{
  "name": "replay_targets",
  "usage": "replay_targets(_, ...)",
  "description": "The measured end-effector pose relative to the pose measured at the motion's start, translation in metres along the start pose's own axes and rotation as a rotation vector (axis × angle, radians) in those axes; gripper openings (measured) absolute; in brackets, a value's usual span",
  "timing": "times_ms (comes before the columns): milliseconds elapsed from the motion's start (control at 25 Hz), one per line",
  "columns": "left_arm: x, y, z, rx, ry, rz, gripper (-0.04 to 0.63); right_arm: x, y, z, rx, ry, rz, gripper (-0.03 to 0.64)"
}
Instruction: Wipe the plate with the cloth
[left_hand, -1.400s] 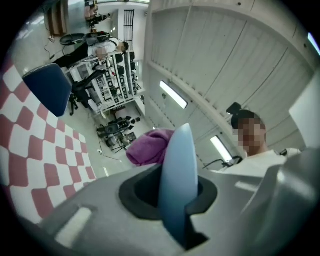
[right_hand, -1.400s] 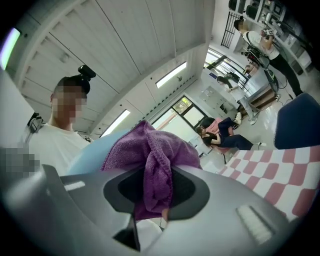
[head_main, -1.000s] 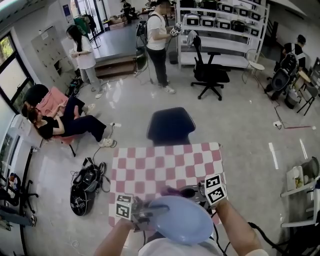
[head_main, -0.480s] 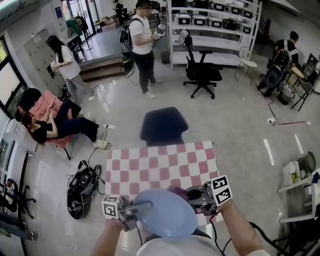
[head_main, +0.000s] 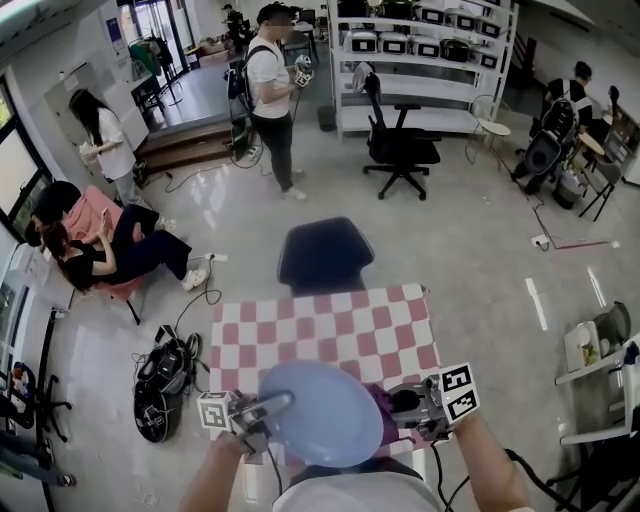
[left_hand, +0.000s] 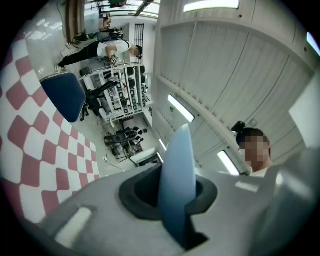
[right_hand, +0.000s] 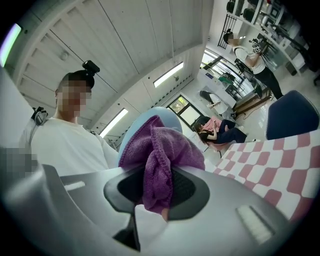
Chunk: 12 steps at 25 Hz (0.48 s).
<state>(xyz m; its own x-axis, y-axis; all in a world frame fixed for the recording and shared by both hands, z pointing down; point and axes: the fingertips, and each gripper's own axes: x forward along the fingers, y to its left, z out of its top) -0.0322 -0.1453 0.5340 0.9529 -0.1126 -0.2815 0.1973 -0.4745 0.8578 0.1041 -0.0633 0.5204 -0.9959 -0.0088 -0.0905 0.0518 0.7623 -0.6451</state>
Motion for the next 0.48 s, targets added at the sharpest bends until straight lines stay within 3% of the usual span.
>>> replay_targets(480, -0.013, 0.028, 0.034, -0.077, -0.215, 0.133, 0.049, 0.027, -0.016, -0.034, 0.058, -0.005, -0.057, 0.101)
